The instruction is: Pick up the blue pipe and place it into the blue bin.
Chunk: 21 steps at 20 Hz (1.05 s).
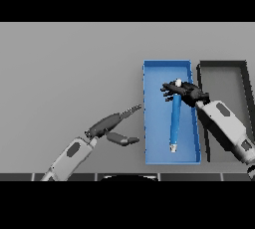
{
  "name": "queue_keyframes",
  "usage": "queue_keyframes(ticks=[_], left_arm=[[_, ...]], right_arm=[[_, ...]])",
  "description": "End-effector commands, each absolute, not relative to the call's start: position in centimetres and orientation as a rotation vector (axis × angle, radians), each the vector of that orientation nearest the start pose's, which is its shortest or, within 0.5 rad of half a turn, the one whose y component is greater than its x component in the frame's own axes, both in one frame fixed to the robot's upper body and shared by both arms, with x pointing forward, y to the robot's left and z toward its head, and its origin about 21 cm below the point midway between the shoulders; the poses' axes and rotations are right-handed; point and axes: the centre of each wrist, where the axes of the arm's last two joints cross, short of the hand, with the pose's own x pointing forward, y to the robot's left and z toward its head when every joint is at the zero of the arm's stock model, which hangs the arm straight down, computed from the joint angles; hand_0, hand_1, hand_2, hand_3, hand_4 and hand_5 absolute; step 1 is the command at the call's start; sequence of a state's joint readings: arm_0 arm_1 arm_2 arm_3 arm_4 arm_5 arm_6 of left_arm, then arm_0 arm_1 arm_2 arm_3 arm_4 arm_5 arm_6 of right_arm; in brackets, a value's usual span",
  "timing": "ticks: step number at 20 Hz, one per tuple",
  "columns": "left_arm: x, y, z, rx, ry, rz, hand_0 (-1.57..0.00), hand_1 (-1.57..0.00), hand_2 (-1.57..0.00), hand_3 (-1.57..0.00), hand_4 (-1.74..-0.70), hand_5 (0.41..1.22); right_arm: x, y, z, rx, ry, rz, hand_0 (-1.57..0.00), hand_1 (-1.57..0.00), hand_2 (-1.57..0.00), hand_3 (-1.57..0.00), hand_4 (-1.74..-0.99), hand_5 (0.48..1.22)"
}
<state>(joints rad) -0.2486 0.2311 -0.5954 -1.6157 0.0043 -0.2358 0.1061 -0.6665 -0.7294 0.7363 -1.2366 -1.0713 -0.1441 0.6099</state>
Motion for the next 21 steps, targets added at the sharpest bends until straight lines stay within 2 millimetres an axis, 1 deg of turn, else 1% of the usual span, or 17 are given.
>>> queue_keyframes(ticks=[1,2,3,5,7,8,9,10,11,12,13,16,17,19,21], left_arm=[[25.1,12.4,4.2,-0.425,-1.499,-0.979,0.00,0.00,0.00,0.00,-0.89,0.452],[25.1,12.3,4.0,-0.428,-1.498,-0.980,0.00,0.00,0.00,0.00,-0.89,0.454],[25.1,12.4,4.0,-0.431,-1.506,-0.979,0.00,0.00,0.00,0.00,-0.89,0.453],[25.1,12.1,4.0,-0.426,-1.514,-0.979,0.00,0.00,0.00,0.00,-0.90,0.450],[25.3,12.3,4.2,-0.431,-1.513,-0.976,0.00,0.00,0.00,0.00,-0.90,0.453],[25.0,12.1,3.9,-0.436,-1.510,-0.973,0.00,0.00,0.00,0.00,-0.91,0.455],[25.0,12.1,3.9,-0.436,-1.509,-0.969,0.00,0.00,0.00,0.00,-0.91,0.457],[25.1,12.4,4.0,-0.442,-1.512,-0.964,0.00,0.00,0.00,0.00,-0.91,0.458],[25.2,12.1,3.8,-0.436,-1.499,-0.963,0.00,0.00,0.00,0.00,-0.91,0.459],[25.2,12.2,4.0,-0.431,-1.506,-0.964,0.00,0.00,0.00,0.00,-0.91,0.460],[25.1,12.1,3.7,-0.437,-1.504,-0.967,0.00,0.00,0.00,0.00,-0.92,0.462],[25.3,12.2,3.9,-0.445,-1.504,-0.961,0.00,0.00,0.00,0.00,-0.92,0.466],[25.1,12.1,3.7,-0.451,-1.502,-0.965,0.00,0.00,0.00,0.00,-0.92,0.464],[24.9,11.7,3.9,-0.458,-1.507,-0.965,0.00,0.00,0.00,0.00,-0.92,0.467],[25.5,11.6,4.1,-0.435,-1.495,-0.964,0.00,0.00,0.00,0.00,-0.92,0.468]], right_arm=[[35.5,-24.0,9.0,0.145,-0.758,0.373,-0.34,-0.31,-0.29,-0.23,-1.208,1.028],[35.7,-23.8,9.0,0.103,-0.763,0.432,-0.27,-0.24,-0.23,-0.19,-1.179,0.975],[35.6,-23.9,8.8,0.085,-0.758,0.450,-0.22,-0.19,-0.19,-0.15,-1.165,0.924],[35.4,-23.8,8.3,0.042,-0.769,0.529,-0.14,-0.12,-0.12,-0.10,-1.131,0.857],[35.5,-24.0,8.2,0.015,-0.792,0.559,-0.09,-0.08,-0.08,-0.06,-1.126,0.794],[35.8,-23.9,8.1,0.006,-0.799,0.545,-0.07,-0.06,-0.06,-0.05,-1.125,0.764],[35.6,-23.8,7.6,-0.005,-0.798,0.544,-0.06,-0.05,-0.05,-0.04,-1.124,0.738],[35.9,-24.1,7.6,-0.029,-0.795,0.546,-0.04,-0.04,-0.04,-0.03,-1.124,0.717],[35.9,-24.3,7.5,-0.031,-0.801,0.539,-0.04,-0.03,-0.03,-0.02,-1.122,0.705],[35.7,-24.3,7.4,-0.012,-0.815,0.529,-0.03,-0.03,-0.02,-0.02,-1.120,0.702],[35.7,-24.1,7.3,0.002,-0.814,0.529,-0.02,-0.02,-0.02,-0.02,-1.119,0.695],[35.7,-23.9,7.7,-0.004,-0.812,0.539,-0.01,-0.01,-0.01,-0.01,-1.132,0.675],[35.6,-24.3,7.6,-0.002,-0.817,0.543,-0.01,-0.01,-0.01,-0.01,-1.129,0.672],[35.5,-24.2,7.3,0.006,-0.805,0.541,-0.01,-0.01,-0.01,-0.01,-1.129,0.674],[35.6,-24.3,7.3,0.022,-0.818,0.542,-0.01,-0.01,-0.01,-0.01,-1.129,0.677]])
